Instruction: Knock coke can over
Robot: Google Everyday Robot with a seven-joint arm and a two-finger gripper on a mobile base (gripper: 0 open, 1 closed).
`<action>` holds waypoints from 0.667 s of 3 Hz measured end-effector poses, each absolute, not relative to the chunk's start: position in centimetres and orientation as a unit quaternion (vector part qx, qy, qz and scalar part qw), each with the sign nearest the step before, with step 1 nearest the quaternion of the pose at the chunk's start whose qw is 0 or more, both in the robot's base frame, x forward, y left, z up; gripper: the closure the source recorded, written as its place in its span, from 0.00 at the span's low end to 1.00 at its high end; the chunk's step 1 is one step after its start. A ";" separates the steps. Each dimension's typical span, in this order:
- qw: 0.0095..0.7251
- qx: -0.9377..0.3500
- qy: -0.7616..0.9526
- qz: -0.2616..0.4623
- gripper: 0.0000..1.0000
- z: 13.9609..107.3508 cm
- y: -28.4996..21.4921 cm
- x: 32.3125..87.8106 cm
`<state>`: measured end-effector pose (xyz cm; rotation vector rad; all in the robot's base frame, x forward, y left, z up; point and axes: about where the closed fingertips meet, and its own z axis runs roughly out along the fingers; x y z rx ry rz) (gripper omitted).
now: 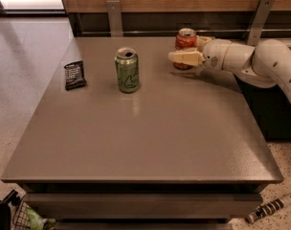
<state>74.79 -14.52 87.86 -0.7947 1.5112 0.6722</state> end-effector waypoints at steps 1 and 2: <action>0.607 -0.346 0.654 0.291 0.49 88.0 -14.3 74.7; 0.606 -0.347 0.654 0.292 0.72 87.9 -14.0 74.8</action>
Offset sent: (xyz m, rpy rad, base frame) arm -0.0005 0.0017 0.0009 -0.0033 0.0004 0.0021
